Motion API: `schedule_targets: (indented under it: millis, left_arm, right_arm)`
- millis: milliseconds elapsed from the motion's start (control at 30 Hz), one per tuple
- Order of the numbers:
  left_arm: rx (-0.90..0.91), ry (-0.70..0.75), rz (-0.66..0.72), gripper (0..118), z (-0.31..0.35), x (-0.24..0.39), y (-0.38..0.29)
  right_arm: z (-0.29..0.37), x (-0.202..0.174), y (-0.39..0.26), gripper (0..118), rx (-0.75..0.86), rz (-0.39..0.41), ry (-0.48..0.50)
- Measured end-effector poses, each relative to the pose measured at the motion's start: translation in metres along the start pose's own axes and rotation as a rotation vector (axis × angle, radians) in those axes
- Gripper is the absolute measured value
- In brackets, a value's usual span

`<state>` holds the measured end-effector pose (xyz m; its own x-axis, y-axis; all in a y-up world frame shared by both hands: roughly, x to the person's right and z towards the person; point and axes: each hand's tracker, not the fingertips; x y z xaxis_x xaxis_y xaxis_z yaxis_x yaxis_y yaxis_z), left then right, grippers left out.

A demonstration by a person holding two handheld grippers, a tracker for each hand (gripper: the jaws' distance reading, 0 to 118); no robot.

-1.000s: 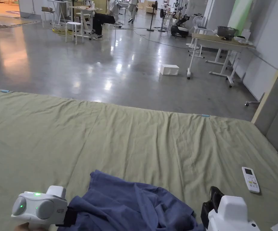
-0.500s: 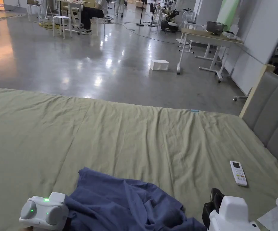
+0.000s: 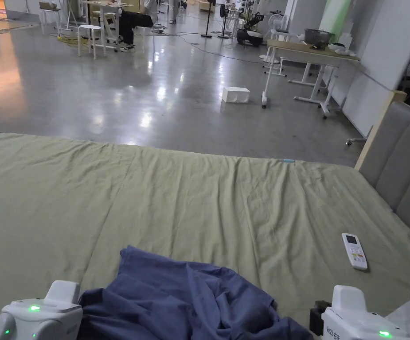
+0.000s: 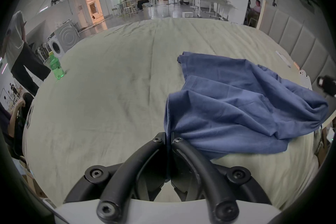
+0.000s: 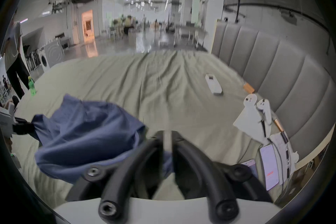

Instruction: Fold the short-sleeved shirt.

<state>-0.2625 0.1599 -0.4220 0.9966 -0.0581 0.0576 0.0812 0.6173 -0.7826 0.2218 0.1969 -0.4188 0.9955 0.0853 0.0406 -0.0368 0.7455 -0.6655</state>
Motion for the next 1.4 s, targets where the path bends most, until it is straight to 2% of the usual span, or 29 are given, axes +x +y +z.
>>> schedule_targets:
  millis: [67,100,167,200,267,300,333,367,400,433,467,500,533,633,767,1000,1200,1400]
  left_arm:
    - [0.003,0.002,-0.007,5,0.002,-0.002,-0.004]
    - [-0.003,0.003,-0.015,5,-0.002,-0.006,-0.006]
    - [-0.004,0.002,-0.013,5,-0.003,-0.009,-0.01]
    - [-0.006,-0.003,-0.008,5,-0.003,-0.01,-0.012]
    - [-0.009,-0.002,-0.004,5,-0.006,-0.011,-0.014]
    - [-0.01,-0.002,-0.006,5,-0.007,-0.011,-0.015]
    - [-0.012,0.0,-0.01,5,-0.008,-0.011,-0.016]
    - [-0.014,0.001,-0.011,5,-0.01,-0.01,-0.017]
    - [-0.016,0.001,-0.011,5,-0.012,-0.01,-0.019]
    - [-0.018,0.0,-0.011,5,-0.012,-0.011,-0.02]
    - [-0.02,0.001,-0.011,5,-0.013,-0.011,-0.02]
    - [-0.019,-0.001,-0.013,5,-0.012,-0.009,-0.022]
    - [-0.017,-0.001,-0.014,5,-0.012,-0.009,-0.023]
    - [0.001,-0.006,-0.012,5,-0.009,-0.01,-0.022]
    - [0.086,-0.027,-0.011,5,0.008,-0.009,-0.009]
    - [0.257,-0.055,0.003,5,0.063,-0.019,0.056]
    - [0.43,0.001,0.017,5,0.135,-0.041,0.123]
    - [0.522,0.079,0.06,5,0.185,-0.077,0.177]
  right_arm:
    - [-0.017,0.0,-0.005,67,-0.052,0.001,0.041]
    - [-0.028,0.0,-0.006,77,-0.13,0.001,0.069]
    - [-0.045,-0.002,-0.011,87,-0.184,-0.018,0.088]
    - [-0.054,-0.003,-0.016,87,-0.224,-0.023,0.11]
    - [-0.068,-0.005,-0.021,87,-0.268,-0.028,0.091]
    - [-0.076,-0.005,-0.024,85,-0.296,-0.039,0.09]
    - [-0.084,-0.004,-0.029,77,-0.319,-0.052,0.085]
    - [-0.086,-0.004,-0.03,50,-0.318,-0.058,0.082]
    - [-0.088,-0.005,-0.032,35,-0.317,-0.059,0.092]
    - [-0.081,-0.007,-0.031,26,-0.315,-0.055,0.097]
    - [-0.076,-0.009,-0.031,26,-0.308,-0.051,0.105]
    - [-0.074,-0.011,-0.033,11,-0.299,-0.048,0.111]
    - [-0.072,-0.012,-0.034,8,-0.295,-0.046,0.112]
    - [-0.066,-0.008,-0.032,5,-0.224,-0.036,0.108]
    - [-0.025,-0.009,-0.013,4,-0.074,-0.029,0.104]
    - [0.03,-0.001,0.06,4,0.162,-0.007,0.102]
    - [0.081,0.013,0.129,4,0.343,0.001,0.046]
    - [0.107,0.027,0.19,4,0.442,-0.013,-0.01]
